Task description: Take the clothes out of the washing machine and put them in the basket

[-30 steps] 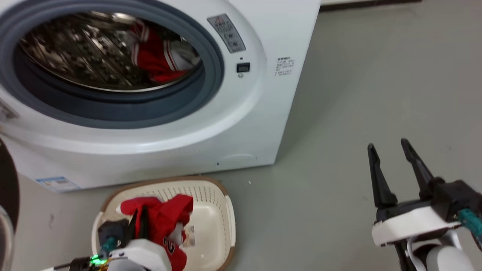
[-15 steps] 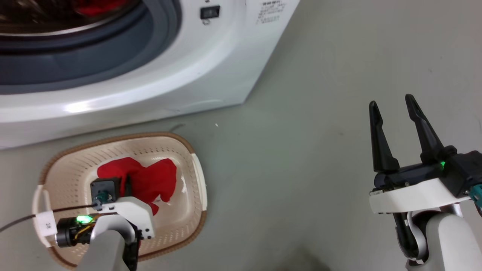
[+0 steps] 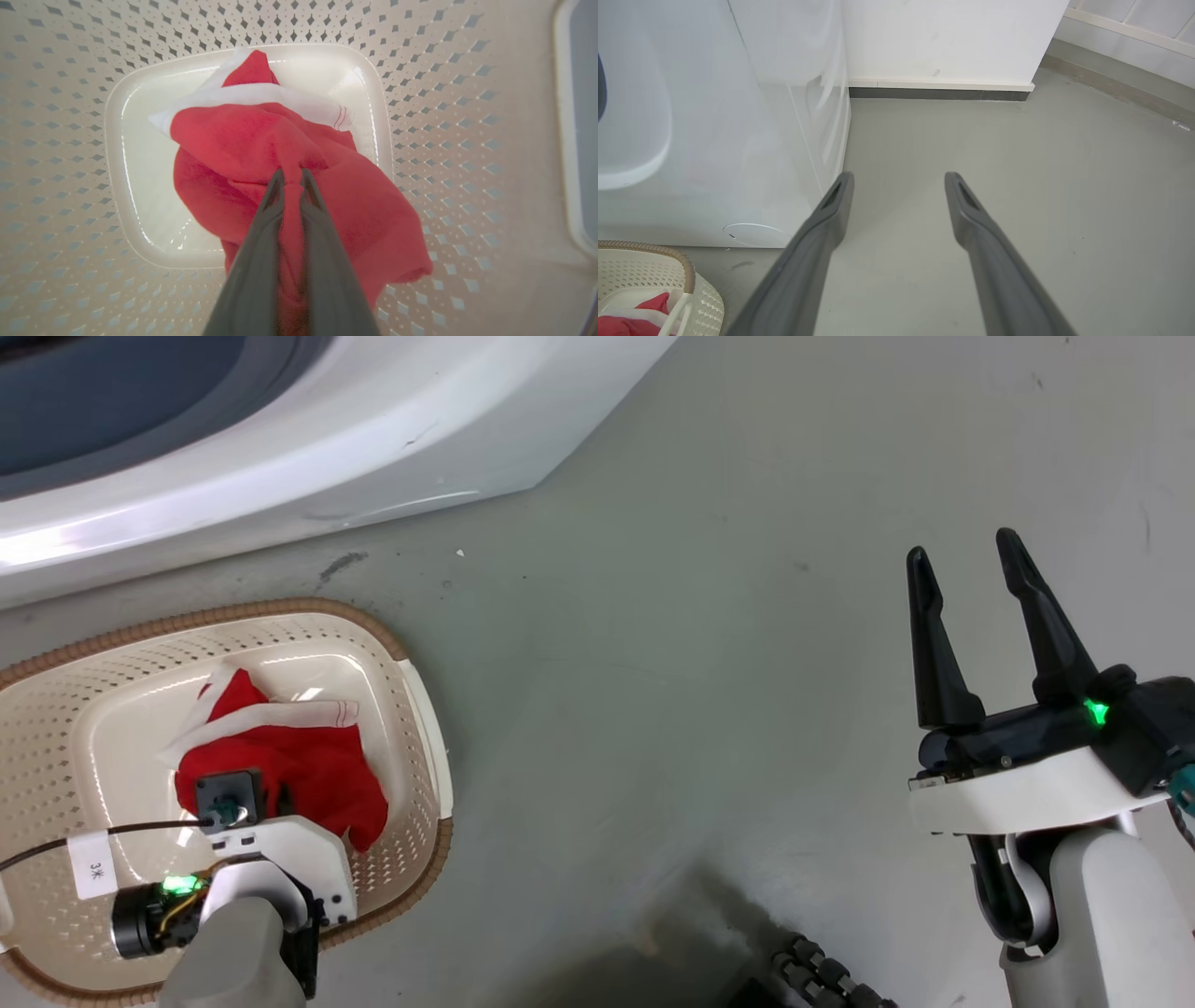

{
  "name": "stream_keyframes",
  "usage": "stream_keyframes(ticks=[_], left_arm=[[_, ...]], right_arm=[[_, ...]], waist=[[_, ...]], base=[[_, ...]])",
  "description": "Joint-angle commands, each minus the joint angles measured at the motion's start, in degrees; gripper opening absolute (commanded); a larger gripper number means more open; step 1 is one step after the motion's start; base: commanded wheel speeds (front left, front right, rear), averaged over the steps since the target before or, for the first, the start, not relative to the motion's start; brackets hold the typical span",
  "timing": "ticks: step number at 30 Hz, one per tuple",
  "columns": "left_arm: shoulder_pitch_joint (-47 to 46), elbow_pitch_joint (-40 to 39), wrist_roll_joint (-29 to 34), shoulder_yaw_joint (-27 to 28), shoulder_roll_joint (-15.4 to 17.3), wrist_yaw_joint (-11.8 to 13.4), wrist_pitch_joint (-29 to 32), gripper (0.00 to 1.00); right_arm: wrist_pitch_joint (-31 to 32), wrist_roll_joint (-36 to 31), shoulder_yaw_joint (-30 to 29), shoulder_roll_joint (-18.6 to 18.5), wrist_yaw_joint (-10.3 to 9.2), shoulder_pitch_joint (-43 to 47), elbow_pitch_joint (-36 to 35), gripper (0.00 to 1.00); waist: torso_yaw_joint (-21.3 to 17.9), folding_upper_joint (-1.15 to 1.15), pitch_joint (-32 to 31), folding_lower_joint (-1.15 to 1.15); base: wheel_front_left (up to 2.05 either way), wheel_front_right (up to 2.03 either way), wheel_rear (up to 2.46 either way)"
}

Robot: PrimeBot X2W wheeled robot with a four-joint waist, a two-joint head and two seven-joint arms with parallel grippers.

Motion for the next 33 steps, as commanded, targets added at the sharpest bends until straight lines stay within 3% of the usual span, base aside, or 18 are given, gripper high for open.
stream_keyframes(ticks=[1,2,3,7,8,19,33], left_arm=[[-0.8,1.5,-0.3,0.1,-0.3,-0.5,-0.4,0.00],[-1.1,2.1,-0.5,0.1,-0.4,-0.6,-0.4,0.00],[-1.4,2.8,-0.8,0.3,-0.5,-0.5,-0.4,0.11],[-2.1,5.2,-1.2,0.2,-1.1,-1.3,-0.3,0.86],[-2.2,5.3,-1.3,0.2,-1.0,-1.4,-0.3,1.00],[3.4,4.5,-3.0,1.5,-3.2,-3.5,-0.3,1.00],[12.7,-12.8,1.3,1.8,-5.2,-2.9,-0.3,1.00]], right_arm=[[-0.4,0.2,0.2,-0.4,-0.04,-1.2,0.1,1.00],[-0.5,0.4,0.3,-0.4,-0.05,-1.3,0.1,1.00],[-0.7,0.6,0.4,-0.4,-0.04,-1.4,0.1,1.00],[-0.9,1.3,0.2,-0.6,-0.04,-1.4,0.3,1.00],[-1.0,1.4,0.0,-0.6,-0.05,-1.2,0.3,1.00],[0.4,0.0,-1.8,-0.3,-0.04,2.8,1.1,1.00],[4.9,-3.5,-1.6,0.3,-0.05,10.5,-0.3,1.00]], waist=[[-0.3,0.00,0.6,-0.01],[-0.4,0.00,0.6,-0.01],[-0.4,0.00,0.7,-0.01],[-0.1,0.00,-0.1,-0.01],[0.0,0.00,-0.5,-0.01],[2.6,0.00,-12.8,-0.01],[8.9,0.00,-28.5,-0.01]], base=[[0.00,0.00,0.00],[0.00,0.00,0.00],[0.00,0.00,0.00],[0.00,0.00,0.00],[0.00,0.00,0.00],[0.00,0.00,0.00],[0.00,0.00,0.00]])
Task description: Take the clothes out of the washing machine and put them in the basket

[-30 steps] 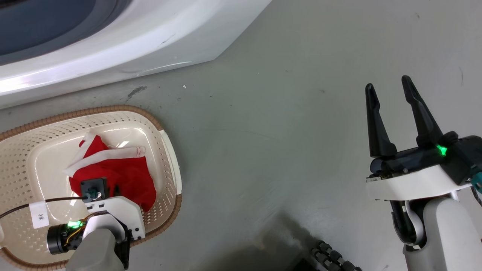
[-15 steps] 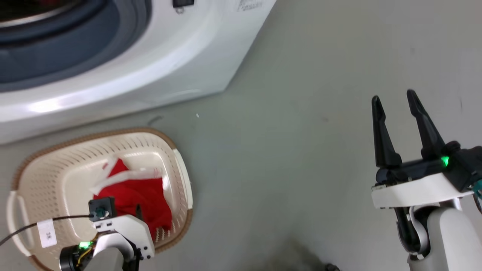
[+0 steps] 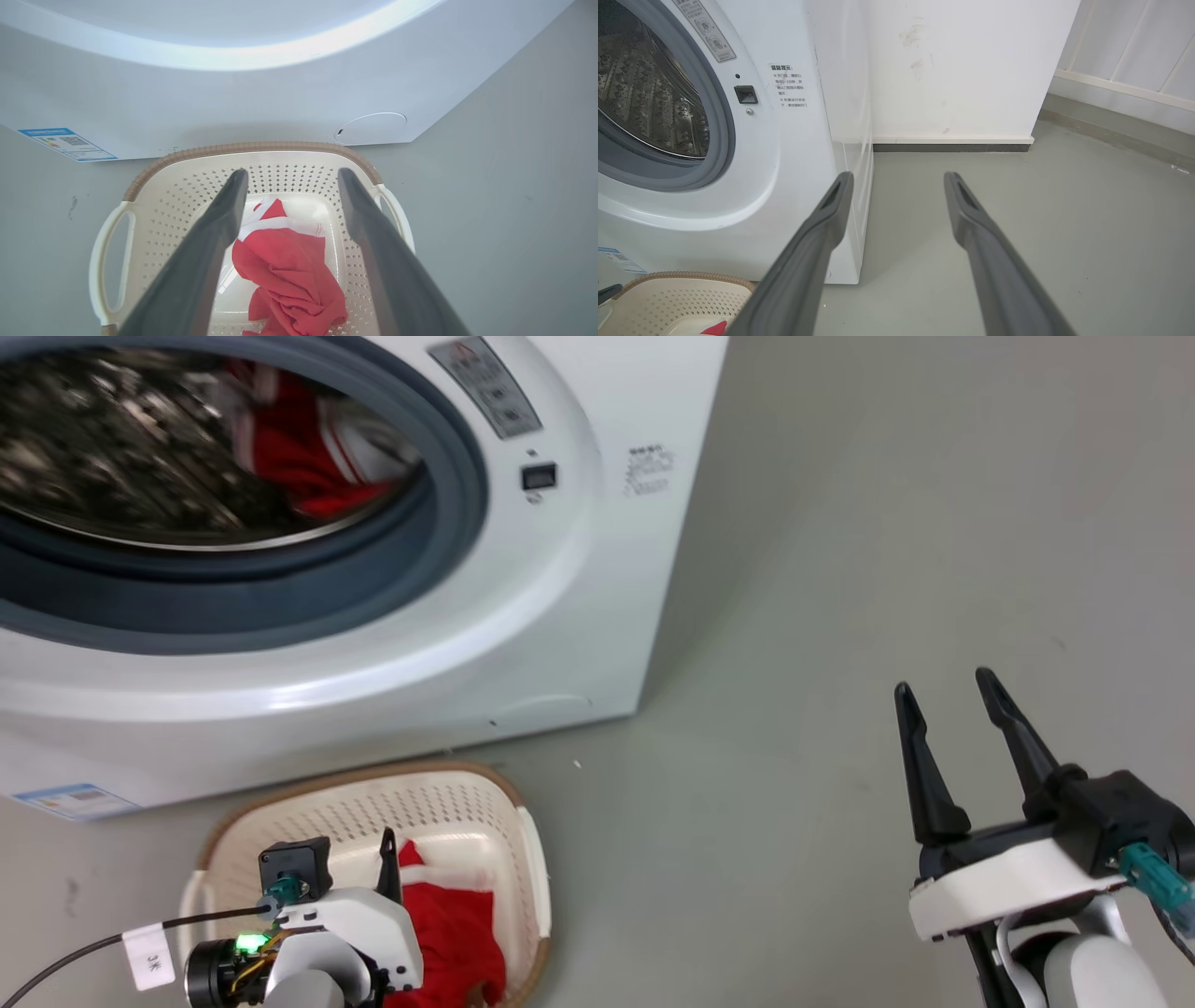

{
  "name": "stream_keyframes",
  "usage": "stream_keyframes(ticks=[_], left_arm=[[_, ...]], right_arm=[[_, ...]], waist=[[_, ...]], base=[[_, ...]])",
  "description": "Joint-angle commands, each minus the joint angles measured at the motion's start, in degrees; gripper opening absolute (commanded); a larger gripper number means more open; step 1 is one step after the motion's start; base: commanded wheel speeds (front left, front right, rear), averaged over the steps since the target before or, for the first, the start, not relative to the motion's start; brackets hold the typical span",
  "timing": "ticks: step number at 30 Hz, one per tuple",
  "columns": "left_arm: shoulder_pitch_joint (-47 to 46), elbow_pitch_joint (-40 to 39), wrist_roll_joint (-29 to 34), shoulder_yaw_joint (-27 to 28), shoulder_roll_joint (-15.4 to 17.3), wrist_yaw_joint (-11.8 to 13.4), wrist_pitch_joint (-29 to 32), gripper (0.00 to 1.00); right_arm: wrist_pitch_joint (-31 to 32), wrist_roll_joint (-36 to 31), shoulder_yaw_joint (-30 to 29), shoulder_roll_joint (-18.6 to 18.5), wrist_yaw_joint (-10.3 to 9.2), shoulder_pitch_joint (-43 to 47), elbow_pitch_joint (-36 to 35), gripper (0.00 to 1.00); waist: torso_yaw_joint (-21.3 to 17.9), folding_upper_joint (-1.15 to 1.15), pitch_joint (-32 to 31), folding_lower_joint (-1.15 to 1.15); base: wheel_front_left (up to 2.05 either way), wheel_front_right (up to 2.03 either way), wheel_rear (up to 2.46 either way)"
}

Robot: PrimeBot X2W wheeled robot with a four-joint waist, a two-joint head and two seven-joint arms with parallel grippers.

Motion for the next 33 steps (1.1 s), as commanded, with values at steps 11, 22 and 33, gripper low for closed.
stream_keyframes(ticks=[11,22,33], left_arm=[[8.4,-22.5,4.5,2.3,-1.4,1.7,-0.1,1.00],[12.0,-36.0,7.3,3.3,-0.7,2.8,-0.1,1.00],[6.4,-38.9,7.2,4.7,3.7,2.8,5.4,1.00]], right_arm=[[2.3,-2.0,-2.2,0.5,-0.05,5.2,-2.0,1.00],[3.0,-2.4,-2.5,0.7,-0.06,7.2,-2.7,1.00],[2.8,-1.0,-1.1,0.6,-0.05,5.5,-2.5,1.00]], waist=[[6.7,0.00,-9.9,0.01],[9.2,0.00,-12.4,0.01],[5.4,0.00,-9.5,0.01]], base=[[0.00,0.00,0.00],[0.00,0.00,0.00],[0.00,0.00,0.00]])
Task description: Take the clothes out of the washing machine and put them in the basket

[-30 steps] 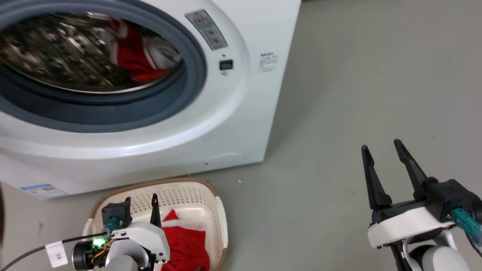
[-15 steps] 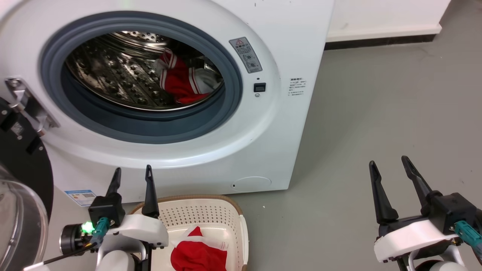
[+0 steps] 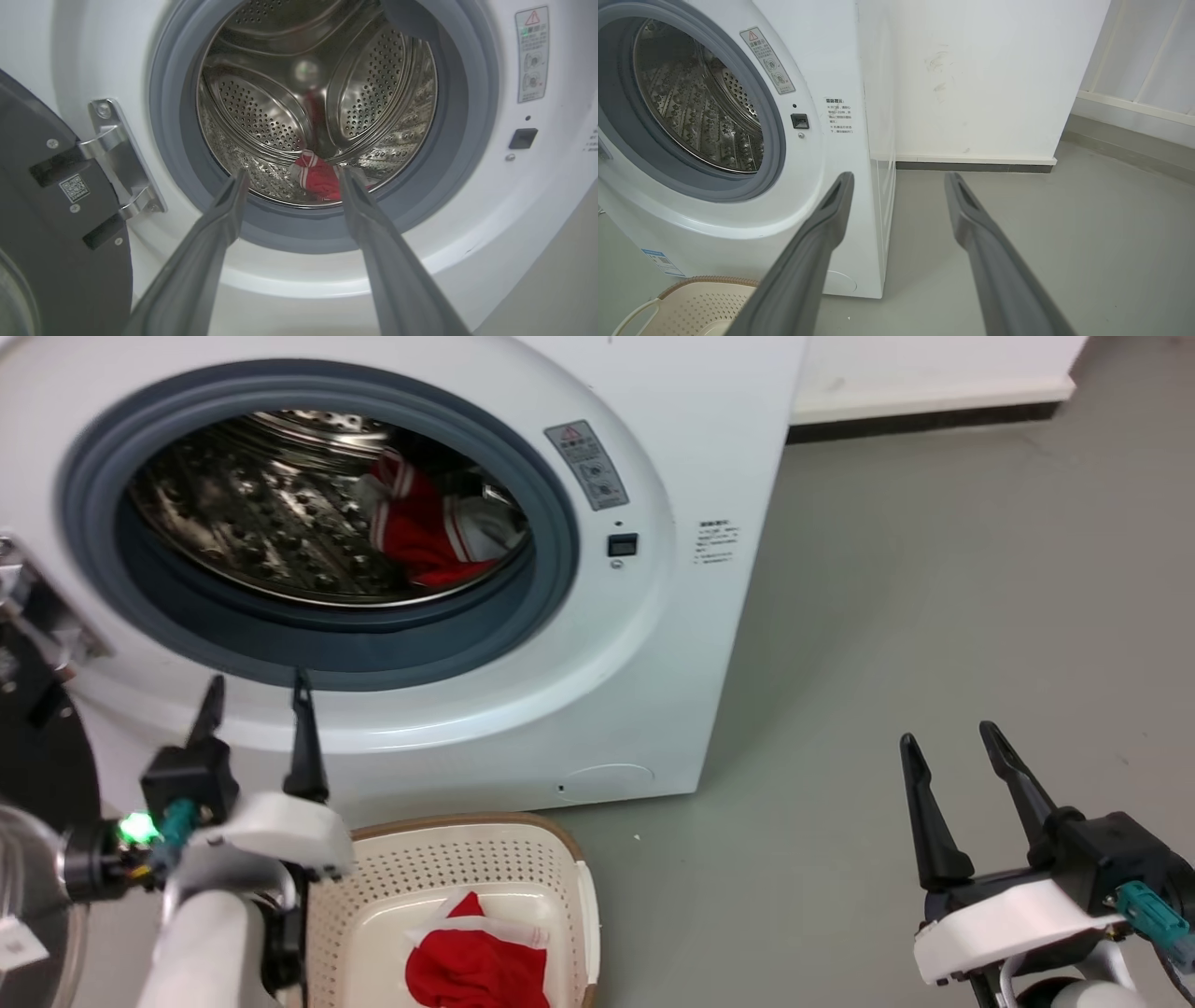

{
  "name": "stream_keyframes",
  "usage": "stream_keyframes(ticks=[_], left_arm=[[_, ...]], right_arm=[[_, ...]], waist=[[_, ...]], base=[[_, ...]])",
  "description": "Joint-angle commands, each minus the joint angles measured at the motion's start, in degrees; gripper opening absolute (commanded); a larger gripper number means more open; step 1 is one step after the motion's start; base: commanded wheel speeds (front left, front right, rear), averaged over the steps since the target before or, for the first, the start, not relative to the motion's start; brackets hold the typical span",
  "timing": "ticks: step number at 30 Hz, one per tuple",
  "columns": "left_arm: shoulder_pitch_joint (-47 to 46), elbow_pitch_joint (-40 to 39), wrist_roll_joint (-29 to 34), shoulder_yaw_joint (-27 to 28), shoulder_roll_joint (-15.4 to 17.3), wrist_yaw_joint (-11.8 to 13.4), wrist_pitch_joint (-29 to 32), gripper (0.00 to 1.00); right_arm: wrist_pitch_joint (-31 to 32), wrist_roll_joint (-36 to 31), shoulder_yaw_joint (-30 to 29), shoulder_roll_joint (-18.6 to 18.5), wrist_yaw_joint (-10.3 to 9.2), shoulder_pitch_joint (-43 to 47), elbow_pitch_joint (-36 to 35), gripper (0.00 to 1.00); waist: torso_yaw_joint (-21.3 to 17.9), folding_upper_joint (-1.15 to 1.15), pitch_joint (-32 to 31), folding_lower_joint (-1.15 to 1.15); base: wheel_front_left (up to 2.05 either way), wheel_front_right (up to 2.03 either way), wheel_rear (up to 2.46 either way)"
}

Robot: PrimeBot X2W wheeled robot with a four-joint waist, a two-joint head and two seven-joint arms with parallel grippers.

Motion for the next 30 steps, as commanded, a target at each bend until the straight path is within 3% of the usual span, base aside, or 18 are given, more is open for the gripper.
stream_keyframes(ticks=[1,15,30], left_arm=[[-2.0,0.1,-0.1,0.6,1.3,-0.2,1.2,1.00],[-19.0,8.9,-1.8,3.2,10.4,-2.9,11.3,1.00],[-41.5,18.6,0.2,2.2,21.8,-5.1,28.1,1.00]], right_arm=[[-0.4,0.4,0.5,0.1,-0.05,-1.2,0.2,1.00],[-3.8,3.2,1.5,0.1,-0.04,-5.3,3.1,1.00],[-9.1,7.7,4.8,0.1,-0.05,-12.4,7.5,1.00]], waist=[[-2.6,0.00,2.0,0.00],[-14.0,0.00,12.9,0.00],[-21.2,0.00,28.0,0.00]], base=[[0.00,0.00,0.00],[0.00,0.00,0.00],[0.00,0.00,0.00]])
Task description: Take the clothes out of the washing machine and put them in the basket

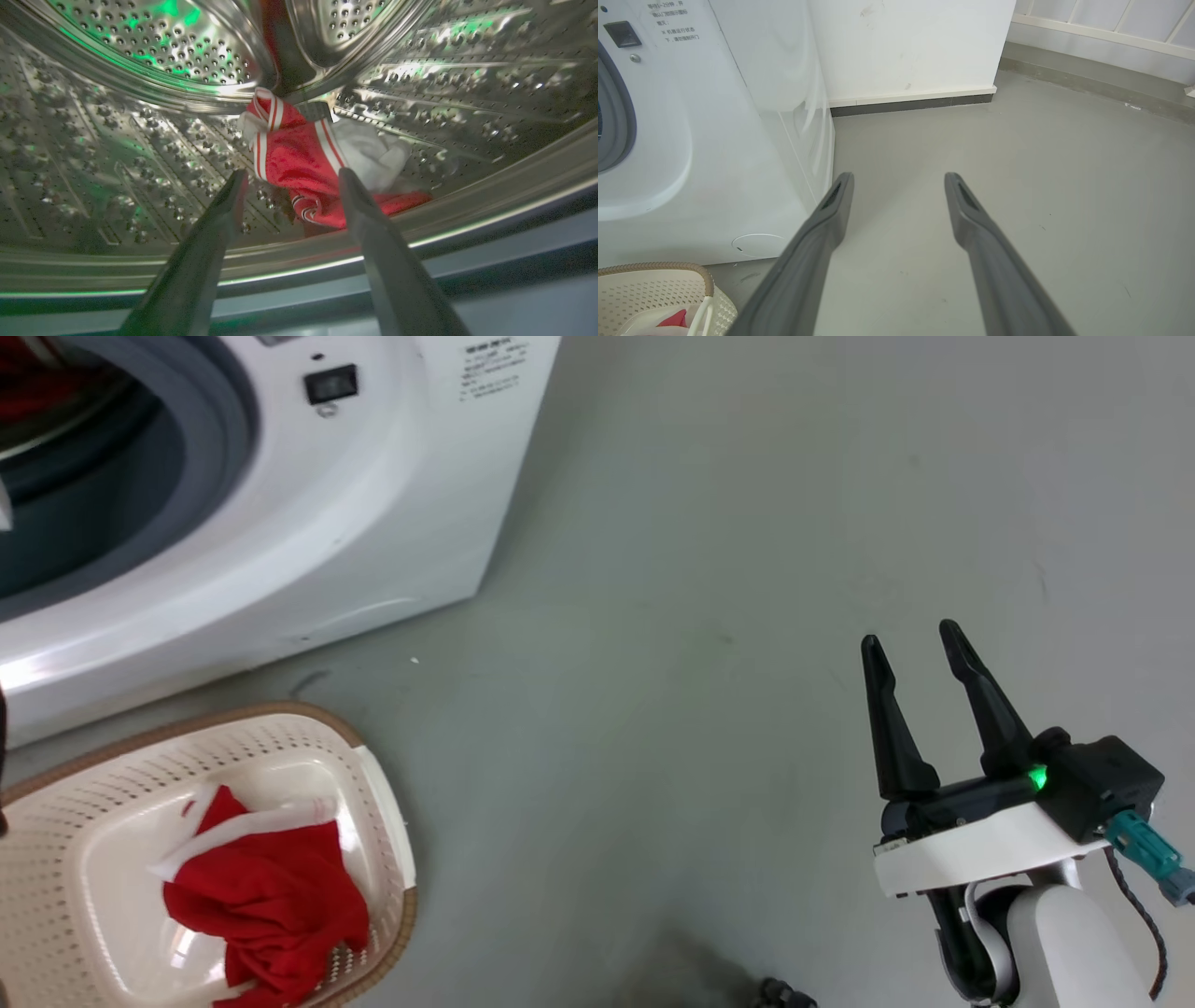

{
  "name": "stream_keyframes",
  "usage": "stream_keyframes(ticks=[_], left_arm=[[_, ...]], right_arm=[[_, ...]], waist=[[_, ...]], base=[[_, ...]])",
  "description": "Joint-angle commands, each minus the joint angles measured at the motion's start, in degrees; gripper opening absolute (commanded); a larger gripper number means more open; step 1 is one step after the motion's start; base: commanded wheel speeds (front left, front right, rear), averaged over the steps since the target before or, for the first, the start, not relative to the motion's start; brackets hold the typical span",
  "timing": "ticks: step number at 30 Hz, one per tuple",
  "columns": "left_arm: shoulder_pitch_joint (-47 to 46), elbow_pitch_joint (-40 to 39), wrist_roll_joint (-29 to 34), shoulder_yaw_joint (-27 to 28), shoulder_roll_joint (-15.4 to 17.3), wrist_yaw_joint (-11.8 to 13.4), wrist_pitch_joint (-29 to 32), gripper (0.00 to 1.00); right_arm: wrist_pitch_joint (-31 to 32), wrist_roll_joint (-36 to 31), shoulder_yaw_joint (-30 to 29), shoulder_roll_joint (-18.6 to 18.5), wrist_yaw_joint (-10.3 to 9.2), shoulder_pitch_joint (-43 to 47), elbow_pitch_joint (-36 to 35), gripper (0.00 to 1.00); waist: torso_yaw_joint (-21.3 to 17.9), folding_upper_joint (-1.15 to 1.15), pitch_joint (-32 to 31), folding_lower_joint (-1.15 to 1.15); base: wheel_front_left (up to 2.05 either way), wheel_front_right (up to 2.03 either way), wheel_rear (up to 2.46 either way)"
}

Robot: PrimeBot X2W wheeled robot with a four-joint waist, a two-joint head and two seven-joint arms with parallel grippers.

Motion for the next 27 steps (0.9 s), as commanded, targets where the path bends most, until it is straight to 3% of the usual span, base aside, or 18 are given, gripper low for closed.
stream_keyframes(ticks=[1,9,22,27], left_arm=[[-3.1,0.8,0.6,-0.4,1.5,-0.4,2.2,1.00],[-13.4,3.4,2.2,-2.4,6.1,-1.3,13.6,1.00],[-22.6,5.7,4.8,-6.4,6.4,0.2,28.3,1.00],[-23.1,7.0,4.7,-6.9,6.6,0.3,30.8,1.00]], right_arm=[[-0.8,0.7,0.9,0.1,-0.05,-1.6,0.5,1.00],[-2.3,2.9,3.1,0.1,-0.06,-3.2,2.7,1.00],[-2.7,3.6,2.5,0.1,-0.06,-1.0,1.3,1.00],[-2.7,3.7,2.6,0.1,-0.06,-0.3,0.4,1.00]], waist=[[-3.0,0.00,4.1,-0.01],[-7.1,0.00,9.2,-0.01],[-6.5,0.00,13.5,-0.01],[-6.4,0.00,14.2,-0.01]], base=[[0.00,0.00,0.00],[0.00,0.00,0.00],[0.00,0.00,0.00],[0.00,0.00,0.00]])
